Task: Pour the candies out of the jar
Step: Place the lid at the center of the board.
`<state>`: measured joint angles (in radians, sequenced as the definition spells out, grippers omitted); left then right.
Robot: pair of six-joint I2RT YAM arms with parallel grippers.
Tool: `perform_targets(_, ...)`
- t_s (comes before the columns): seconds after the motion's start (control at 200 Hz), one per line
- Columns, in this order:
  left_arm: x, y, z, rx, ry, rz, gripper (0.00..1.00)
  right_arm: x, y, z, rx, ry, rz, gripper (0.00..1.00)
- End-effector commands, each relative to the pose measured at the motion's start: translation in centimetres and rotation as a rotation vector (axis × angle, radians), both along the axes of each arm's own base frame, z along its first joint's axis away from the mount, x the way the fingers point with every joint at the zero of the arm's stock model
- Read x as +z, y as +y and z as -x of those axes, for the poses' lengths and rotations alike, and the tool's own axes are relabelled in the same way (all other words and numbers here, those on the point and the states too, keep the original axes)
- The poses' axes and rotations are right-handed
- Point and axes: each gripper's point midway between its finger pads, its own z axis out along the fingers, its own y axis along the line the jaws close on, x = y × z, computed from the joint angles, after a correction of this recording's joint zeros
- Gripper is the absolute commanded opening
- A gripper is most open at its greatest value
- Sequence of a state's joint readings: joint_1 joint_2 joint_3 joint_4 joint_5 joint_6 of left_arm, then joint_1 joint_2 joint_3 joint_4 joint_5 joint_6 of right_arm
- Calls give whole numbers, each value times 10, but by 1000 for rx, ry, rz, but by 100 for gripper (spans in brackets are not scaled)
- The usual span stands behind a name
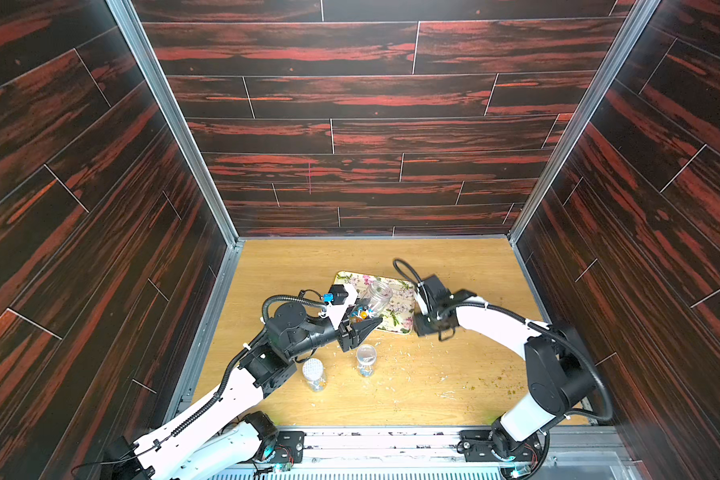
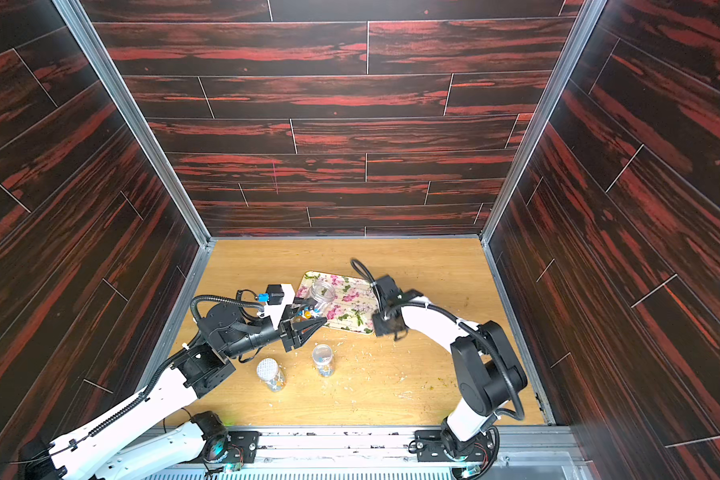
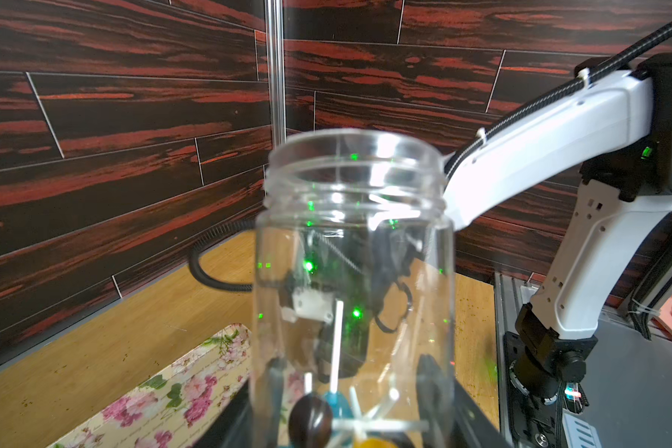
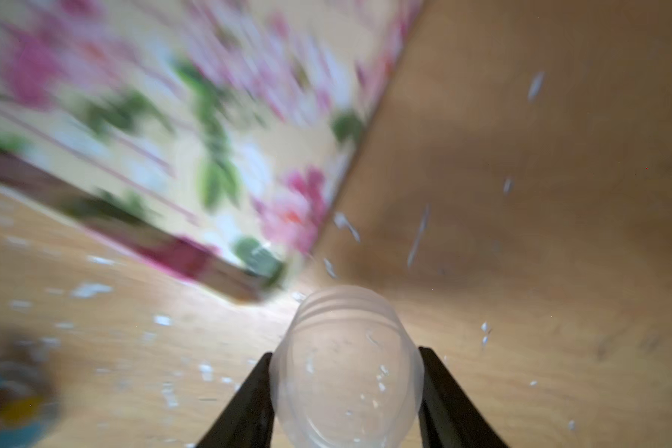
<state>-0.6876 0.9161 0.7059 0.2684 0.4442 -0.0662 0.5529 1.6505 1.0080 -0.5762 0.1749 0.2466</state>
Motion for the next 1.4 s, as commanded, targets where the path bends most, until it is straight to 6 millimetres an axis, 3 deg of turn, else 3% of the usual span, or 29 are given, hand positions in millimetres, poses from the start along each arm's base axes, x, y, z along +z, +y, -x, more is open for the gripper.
perform_targets(0.0, 11, -1, 0, -7, -31, 16, 43, -19, -6, 8, -34, 27, 11, 53)
perform_targets(0.095, 11, -2, -1, -6, -29, 13, 43, -27, -6, 9, -42, 47, 10, 56)
perform_targets(0.235, 8, -2, -4, 1, -29, 6, 43, -19, -4, 2, -49, 34, 0, 72)
perform_targets(0.376, 2, 0, -10, 37, -30, -9, 43, 3, -4, -4, -61, -2, -33, 77)
perform_targets(0.586, -12, 2, -23, 96, -25, -63, 45, 53, -17, -6, -144, -88, -157, 78)
perform_targets(0.812, -40, 7, -52, 176, -2, -156, 45, 102, -40, 4, -223, -187, -266, 78)
perform_targets(0.957, -61, 14, -76, 217, 36, -195, 45, 122, -51, 11, -243, -230, -287, 78)
perform_targets(1.182, -105, 21, -117, 289, 119, -267, 45, 141, -56, 22, -257, -280, -328, 78)
perform_targets(1.398, -154, 16, -137, 292, 219, -348, 45, 145, -63, 30, -263, -300, -323, 78)
